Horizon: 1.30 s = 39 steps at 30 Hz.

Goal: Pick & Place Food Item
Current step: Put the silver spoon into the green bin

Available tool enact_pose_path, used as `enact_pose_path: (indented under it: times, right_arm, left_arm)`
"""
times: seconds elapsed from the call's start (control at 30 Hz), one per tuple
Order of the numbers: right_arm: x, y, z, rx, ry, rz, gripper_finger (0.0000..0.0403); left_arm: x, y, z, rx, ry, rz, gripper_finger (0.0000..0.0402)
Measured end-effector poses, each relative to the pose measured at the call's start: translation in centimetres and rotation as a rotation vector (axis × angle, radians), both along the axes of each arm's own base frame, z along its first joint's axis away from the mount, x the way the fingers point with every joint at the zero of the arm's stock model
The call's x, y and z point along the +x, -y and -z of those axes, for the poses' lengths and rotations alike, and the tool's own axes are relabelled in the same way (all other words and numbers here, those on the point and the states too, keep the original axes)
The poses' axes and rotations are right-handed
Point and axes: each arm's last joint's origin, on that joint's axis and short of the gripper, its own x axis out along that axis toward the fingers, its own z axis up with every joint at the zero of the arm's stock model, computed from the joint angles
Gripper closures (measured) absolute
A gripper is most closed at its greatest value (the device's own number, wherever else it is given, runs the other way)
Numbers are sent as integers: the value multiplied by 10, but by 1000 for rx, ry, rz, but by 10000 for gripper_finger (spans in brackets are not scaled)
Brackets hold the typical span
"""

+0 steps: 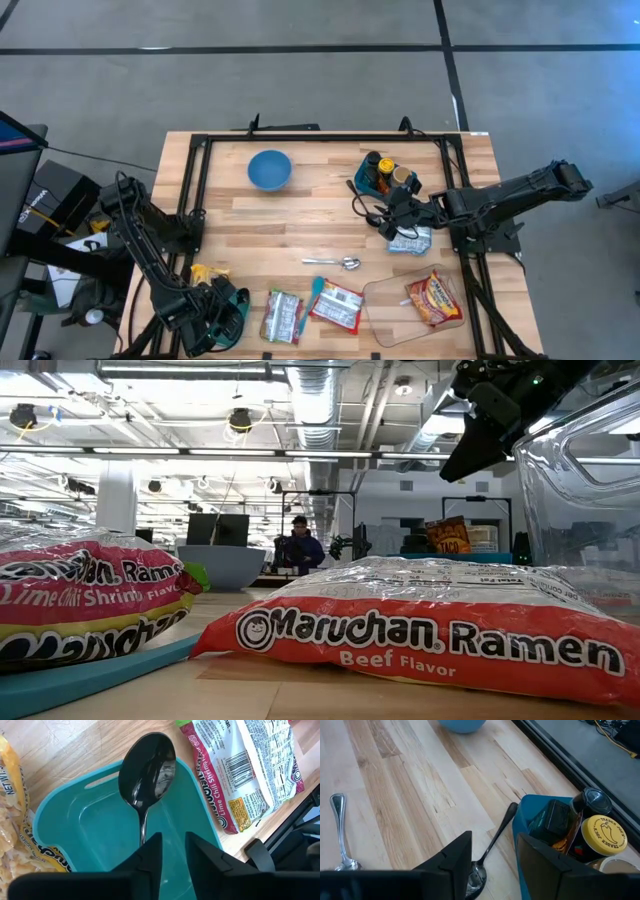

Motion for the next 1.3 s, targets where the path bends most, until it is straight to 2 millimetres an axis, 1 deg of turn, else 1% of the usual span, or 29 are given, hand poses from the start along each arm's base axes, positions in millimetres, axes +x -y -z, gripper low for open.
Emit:
enact_pose_path:
  times: [0.13, 0.33, 0.53, 0.73, 0.9, 1.07, 1.2, 1.3]
  right_arm:
    - [0, 0, 0, 0, 0, 0, 253]
    - [0, 0, 0, 0, 0, 0, 253]
    - [0, 0, 0, 0, 0, 0, 253]
    - [0, 0, 0, -3, -2, -2, 253]
    - [0, 0, 0, -3, -2, -3, 253]
    - [0, 0, 0, -3, -2, -3, 253]
    - [0, 0, 0, -3, -2, -2, 253]
    - [0, 0, 0, -3, -1, -2, 253]
  left_arm:
    - [0, 0, 0, -1, 1, 0, 318]
    - [0, 0, -2, -5, 3, 0, 329]
    - [-2, -5, -16, -51, 37, -2, 342]
    - [-2, -9, -27, -24, 148, 6, 351]
    - [1, -14, -38, 106, 318, 62, 353]
    - [5, -24, -52, 321, 510, 94, 353]
    - [12, -33, -63, 523, 645, 51, 353]
    - [20, -41, -69, 658, 694, 9, 353]
